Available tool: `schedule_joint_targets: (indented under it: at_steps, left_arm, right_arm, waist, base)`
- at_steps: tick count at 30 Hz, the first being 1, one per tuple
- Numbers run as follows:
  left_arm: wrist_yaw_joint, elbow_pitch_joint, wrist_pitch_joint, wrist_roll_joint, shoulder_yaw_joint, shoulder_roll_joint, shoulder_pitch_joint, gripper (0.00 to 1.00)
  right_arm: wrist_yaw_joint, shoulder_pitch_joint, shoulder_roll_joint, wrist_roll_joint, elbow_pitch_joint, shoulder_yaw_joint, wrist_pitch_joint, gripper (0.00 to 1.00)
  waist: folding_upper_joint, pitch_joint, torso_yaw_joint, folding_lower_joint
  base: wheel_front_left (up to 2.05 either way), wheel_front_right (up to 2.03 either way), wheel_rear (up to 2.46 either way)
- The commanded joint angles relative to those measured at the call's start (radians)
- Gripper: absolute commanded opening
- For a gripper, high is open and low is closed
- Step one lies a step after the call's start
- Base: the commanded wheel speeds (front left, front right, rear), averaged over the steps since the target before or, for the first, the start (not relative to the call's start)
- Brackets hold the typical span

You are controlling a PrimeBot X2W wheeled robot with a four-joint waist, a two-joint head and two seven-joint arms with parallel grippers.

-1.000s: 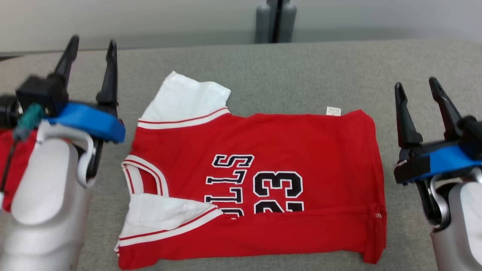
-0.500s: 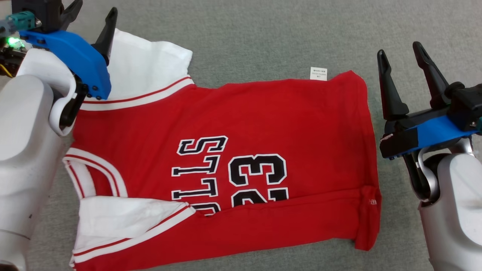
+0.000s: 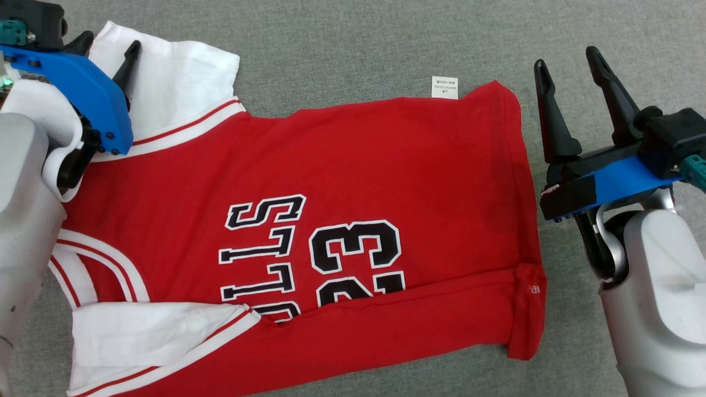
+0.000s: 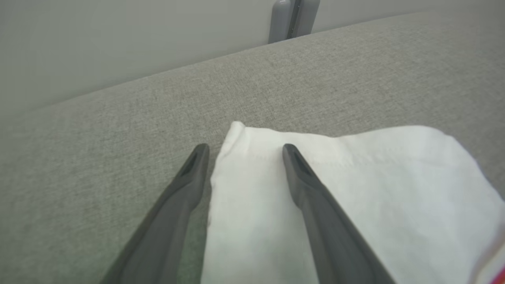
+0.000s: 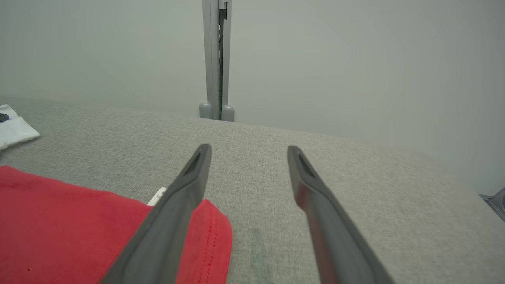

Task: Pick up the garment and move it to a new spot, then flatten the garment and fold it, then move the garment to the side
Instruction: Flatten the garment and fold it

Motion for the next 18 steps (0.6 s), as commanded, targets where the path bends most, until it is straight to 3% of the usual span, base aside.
schedule_joint_targets:
  at_steps: [1, 8, 9, 10, 18]
  left_arm:
    - [0.000, 0.006, 0.004, -0.014, -0.013, 0.005, -0.023, 1.00]
    - [0.000, 0.046, 0.010, -0.050, -0.087, 0.001, -0.041, 1.00]
    - [0.000, 0.055, -0.002, -0.040, -0.100, 0.003, -0.046, 0.26]
    - [0.000, 0.064, -0.014, -0.038, -0.109, 0.002, -0.050, 0.00]
    - [0.000, 0.079, -0.098, -0.057, -0.167, -0.030, -0.087, 0.00]
  right_arm:
    - [0.000, -0.021, 0.002, 0.007, 0.006, 0.005, 0.000, 1.00]
    - [0.000, -0.040, -0.002, 0.017, 0.040, 0.022, 0.022, 1.00]
    - [0.000, -0.042, -0.005, 0.019, 0.047, 0.026, 0.031, 1.00]
    - [0.000, -0.043, -0.009, 0.020, 0.055, 0.033, 0.041, 1.00]
    - [0.000, -0.058, -0.039, 0.054, 0.112, 0.067, 0.137, 1.00]
  waist:
    - [0.0000, 0.003, -0.002, -0.0001]
    - [0.0000, 0.012, -0.004, -0.0001]
    - [0.0000, 0.011, -0.004, -0.0001]
    - [0.0000, 0.009, -0.003, -0.0001]
    - [0.0000, -0.006, 0.030, -0.0001]
  base:
    - [0.00, 0.00, 0.00]
    - [0.00, 0.00, 0.00]
    - [0.00, 0.00, 0.00]
    - [0.00, 0.00, 0.00]
    - [0.00, 0.00, 0.00]
